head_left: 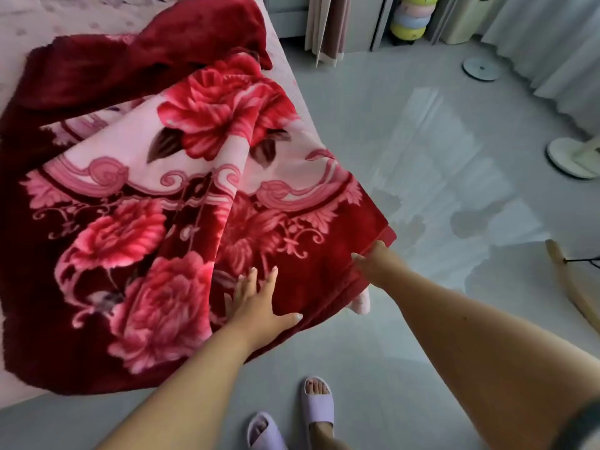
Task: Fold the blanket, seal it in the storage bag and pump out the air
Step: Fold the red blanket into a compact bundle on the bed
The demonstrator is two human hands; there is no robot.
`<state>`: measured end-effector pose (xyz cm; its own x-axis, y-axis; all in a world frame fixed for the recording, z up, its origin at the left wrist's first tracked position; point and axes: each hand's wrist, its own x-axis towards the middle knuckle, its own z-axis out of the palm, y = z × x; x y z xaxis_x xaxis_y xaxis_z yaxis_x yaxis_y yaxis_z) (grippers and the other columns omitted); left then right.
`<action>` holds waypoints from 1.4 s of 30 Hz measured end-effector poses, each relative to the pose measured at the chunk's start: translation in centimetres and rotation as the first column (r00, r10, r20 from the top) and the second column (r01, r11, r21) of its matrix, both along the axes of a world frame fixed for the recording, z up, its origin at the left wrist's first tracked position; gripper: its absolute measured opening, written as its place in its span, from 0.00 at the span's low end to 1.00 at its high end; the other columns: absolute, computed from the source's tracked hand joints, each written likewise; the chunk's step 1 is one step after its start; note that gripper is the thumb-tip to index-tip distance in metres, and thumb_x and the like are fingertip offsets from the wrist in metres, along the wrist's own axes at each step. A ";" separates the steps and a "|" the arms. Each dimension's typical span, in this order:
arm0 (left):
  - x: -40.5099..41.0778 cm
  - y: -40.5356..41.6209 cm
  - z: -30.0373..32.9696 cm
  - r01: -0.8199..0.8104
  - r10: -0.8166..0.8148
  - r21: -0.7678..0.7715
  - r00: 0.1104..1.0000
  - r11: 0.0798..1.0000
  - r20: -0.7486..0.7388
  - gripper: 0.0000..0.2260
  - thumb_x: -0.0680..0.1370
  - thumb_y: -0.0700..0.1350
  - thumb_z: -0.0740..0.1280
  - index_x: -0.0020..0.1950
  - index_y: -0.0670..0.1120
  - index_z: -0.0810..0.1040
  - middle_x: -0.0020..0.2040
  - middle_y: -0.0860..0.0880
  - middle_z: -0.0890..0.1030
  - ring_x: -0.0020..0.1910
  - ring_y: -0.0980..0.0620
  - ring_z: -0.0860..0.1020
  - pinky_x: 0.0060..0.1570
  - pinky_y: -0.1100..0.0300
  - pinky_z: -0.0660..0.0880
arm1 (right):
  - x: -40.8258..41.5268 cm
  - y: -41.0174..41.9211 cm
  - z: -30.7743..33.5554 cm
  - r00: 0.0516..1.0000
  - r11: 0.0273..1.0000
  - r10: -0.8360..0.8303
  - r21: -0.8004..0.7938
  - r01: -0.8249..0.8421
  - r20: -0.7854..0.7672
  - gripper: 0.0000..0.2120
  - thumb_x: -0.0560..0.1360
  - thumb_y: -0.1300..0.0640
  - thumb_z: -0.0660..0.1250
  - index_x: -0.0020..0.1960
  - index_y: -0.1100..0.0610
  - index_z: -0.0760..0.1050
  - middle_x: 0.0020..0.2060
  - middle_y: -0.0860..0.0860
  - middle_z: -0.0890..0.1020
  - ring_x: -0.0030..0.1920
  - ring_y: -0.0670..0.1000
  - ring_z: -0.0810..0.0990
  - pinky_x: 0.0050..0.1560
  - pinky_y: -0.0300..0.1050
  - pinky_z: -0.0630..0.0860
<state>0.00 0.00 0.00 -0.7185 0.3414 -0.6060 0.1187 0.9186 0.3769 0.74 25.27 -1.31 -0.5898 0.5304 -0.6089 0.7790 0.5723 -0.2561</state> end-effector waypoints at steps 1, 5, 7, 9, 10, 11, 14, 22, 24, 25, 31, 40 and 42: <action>0.1 0.6 -0.6 0.024 -0.024 0.001 1.000 1.000 -0.016 0.44 0.71 0.68 0.64 0.77 0.61 0.40 0.79 0.48 0.37 0.77 0.44 0.36 0.73 0.41 0.40 | -0.1 0.2 -0.8 0.998 0.998 -0.064 -0.023 0.064 0.000 0.29 0.77 0.41 0.60 0.68 0.61 0.66 0.57 0.59 0.79 0.54 0.60 0.80 0.49 0.50 0.76; 0.1 3.5 -3.7 0.048 -0.047 0.050 0.999 0.998 -0.025 0.42 0.73 0.67 0.62 0.78 0.60 0.41 0.79 0.48 0.37 0.76 0.46 0.35 0.73 0.43 0.39 | -0.9 0.6 -3.7 0.952 0.938 -0.304 -0.161 0.306 0.039 0.31 0.76 0.39 0.60 0.69 0.61 0.67 0.59 0.59 0.79 0.55 0.60 0.79 0.56 0.54 0.77; 0.3 4.8 -5.4 0.052 -0.051 0.072 0.999 0.996 -0.014 0.40 0.75 0.67 0.60 0.78 0.59 0.41 0.79 0.48 0.38 0.77 0.47 0.36 0.74 0.44 0.40 | -1.4 0.7 -4.8 0.914 0.890 -0.402 -0.214 0.402 0.045 0.33 0.76 0.37 0.60 0.70 0.62 0.66 0.62 0.59 0.77 0.58 0.61 0.78 0.60 0.55 0.75; 0.4 6.1 -6.9 0.050 -0.048 0.079 0.999 0.996 -0.018 0.37 0.76 0.66 0.58 0.78 0.58 0.42 0.79 0.49 0.40 0.77 0.48 0.37 0.74 0.43 0.41 | -1.9 0.7 -5.8 0.872 0.840 -0.488 -0.252 0.481 0.038 0.35 0.75 0.35 0.60 0.70 0.62 0.67 0.63 0.58 0.76 0.60 0.61 0.77 0.61 0.53 0.74; 0.5 6.7 -7.4 0.045 -0.044 0.082 0.999 0.996 -0.016 0.36 0.77 0.66 0.57 0.78 0.58 0.42 0.79 0.49 0.40 0.77 0.48 0.37 0.74 0.42 0.41 | -2.1 0.8 -6.4 0.850 0.813 -0.525 -0.271 0.516 0.045 0.37 0.75 0.34 0.60 0.71 0.62 0.66 0.64 0.57 0.75 0.62 0.60 0.76 0.62 0.52 0.73; 0.5 7.2 -7.8 0.037 -0.035 0.084 0.999 0.996 -0.021 0.35 0.77 0.66 0.56 0.78 0.58 0.43 0.79 0.50 0.41 0.77 0.48 0.38 0.74 0.42 0.40 | -2.2 0.9 -7.1 0.831 0.789 -0.554 -0.288 0.542 0.045 0.38 0.75 0.34 0.59 0.72 0.62 0.65 0.66 0.57 0.74 0.63 0.60 0.75 0.64 0.52 0.71; 0.8 8.2 -8.5 -0.011 0.017 0.072 0.997 0.997 -0.074 0.34 0.76 0.66 0.57 0.78 0.58 0.48 0.79 0.50 0.44 0.77 0.47 0.41 0.73 0.41 0.42 | -2.5 0.8 -8.0 0.755 0.679 -0.653 -0.396 0.618 0.060 0.38 0.74 0.33 0.62 0.71 0.61 0.65 0.65 0.56 0.74 0.63 0.60 0.75 0.63 0.55 0.73; 1.3 8.8 -9.2 -0.078 0.093 0.066 0.956 0.995 -0.279 0.28 0.76 0.65 0.59 0.75 0.60 0.61 0.69 0.51 0.63 0.68 0.47 0.60 0.67 0.49 0.56 | -3.3 2.1 -8.3 0.737 0.687 -0.676 -0.368 0.627 -0.006 0.30 0.77 0.45 0.66 0.70 0.63 0.65 0.63 0.56 0.75 0.62 0.59 0.75 0.56 0.48 0.73; 1.3 9.3 -9.4 -0.075 0.094 0.078 0.959 0.994 -0.269 0.26 0.77 0.64 0.59 0.74 0.61 0.62 0.64 0.52 0.66 0.64 0.48 0.63 0.64 0.51 0.59 | -2.8 2.8 -8.0 0.753 0.729 -0.657 -0.274 0.627 -0.024 0.25 0.79 0.47 0.64 0.68 0.63 0.67 0.58 0.55 0.76 0.59 0.59 0.77 0.51 0.45 0.71; 1.4 9.5 -9.5 -0.077 0.097 0.091 0.964 0.993 -0.247 0.26 0.77 0.64 0.59 0.74 0.61 0.63 0.63 0.52 0.67 0.63 0.48 0.63 0.63 0.51 0.59 | -2.3 3.3 -8.1 0.739 0.720 -0.673 -0.256 0.645 -0.032 0.24 0.78 0.46 0.65 0.66 0.62 0.68 0.56 0.55 0.77 0.58 0.59 0.78 0.53 0.46 0.73; 2.0 10.1 -11.1 -0.210 0.251 0.351 0.965 0.912 -0.077 0.22 0.79 0.58 0.61 0.72 0.56 0.68 0.56 0.50 0.71 0.57 0.51 0.70 0.58 0.58 0.67 | -0.9 3.3 -8.6 0.536 0.345 -0.827 -0.602 0.720 0.168 0.43 0.72 0.38 0.69 0.76 0.59 0.57 0.74 0.55 0.65 0.73 0.59 0.64 0.72 0.60 0.61; 4.0 11.6 -9.4 -0.905 0.603 0.165 0.388 0.393 0.697 0.22 0.80 0.59 0.59 0.55 0.40 0.74 0.46 0.45 0.79 0.48 0.47 0.79 0.49 0.52 0.76 | -0.4 2.1 -5.8 0.424 0.242 -0.898 -0.675 0.698 0.117 0.22 0.73 0.54 0.71 0.64 0.58 0.71 0.54 0.54 0.81 0.53 0.54 0.80 0.60 0.53 0.76; 4.5 11.5 -8.1 -0.958 0.568 0.065 0.219 0.279 0.793 0.24 0.79 0.61 0.58 0.59 0.41 0.72 0.53 0.42 0.78 0.56 0.44 0.78 0.55 0.51 0.74 | -0.4 1.9 -5.3 0.429 0.296 -0.900 -0.612 0.733 0.079 0.23 0.75 0.54 0.69 0.67 0.60 0.68 0.55 0.55 0.79 0.56 0.56 0.79 0.62 0.55 0.75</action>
<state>4.47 11.55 -8.13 -0.3730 0.1564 -0.9146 -0.9236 0.0316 0.3821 0.38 27.21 -6.57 -0.1855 0.4926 -0.8502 0.6189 -0.6135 -0.4905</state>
